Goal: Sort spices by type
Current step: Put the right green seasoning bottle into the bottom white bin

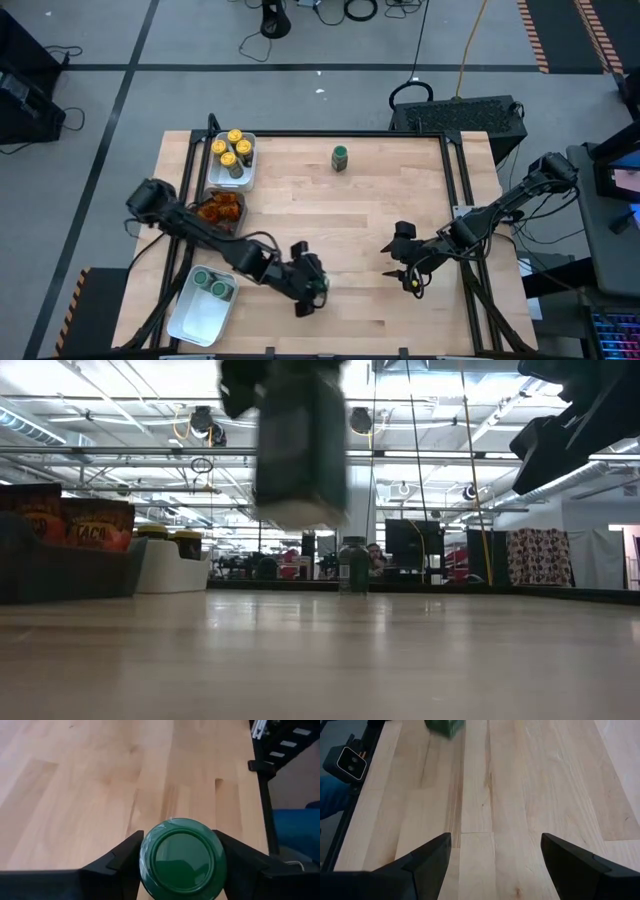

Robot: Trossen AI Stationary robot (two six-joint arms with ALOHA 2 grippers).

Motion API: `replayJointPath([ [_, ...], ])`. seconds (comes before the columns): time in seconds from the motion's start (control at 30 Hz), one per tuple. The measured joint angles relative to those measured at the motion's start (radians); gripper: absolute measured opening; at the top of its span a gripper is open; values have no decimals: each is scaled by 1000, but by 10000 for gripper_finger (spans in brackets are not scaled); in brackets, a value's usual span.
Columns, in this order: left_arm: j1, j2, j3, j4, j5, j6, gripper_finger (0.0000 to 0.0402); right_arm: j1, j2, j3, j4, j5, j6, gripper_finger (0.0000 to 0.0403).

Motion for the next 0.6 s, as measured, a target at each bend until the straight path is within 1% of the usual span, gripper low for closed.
replayJointPath([
  [0.13, -43, -96, 0, -103, -47, -81, 208, 0, 0, 0, 0, 0, 0, 290],
  [0.3, -122, -201, 0, -210, -106, -205, 208, 0, 0, 0, 3, 1, 0, 290],
  [0.37, -158, -235, 0, -240, -144, -256, 208, 0, 0, 0, 3, 3, 0, 290],
  [0.5, -234, -276, 0, -314, -206, -361, 208, 0, 0, 0, 19, 6, 0, 290],
  [0.6, -284, -287, 0, -370, -226, -455, 208, 0, 0, 0, 39, 6, -1, 290],
])
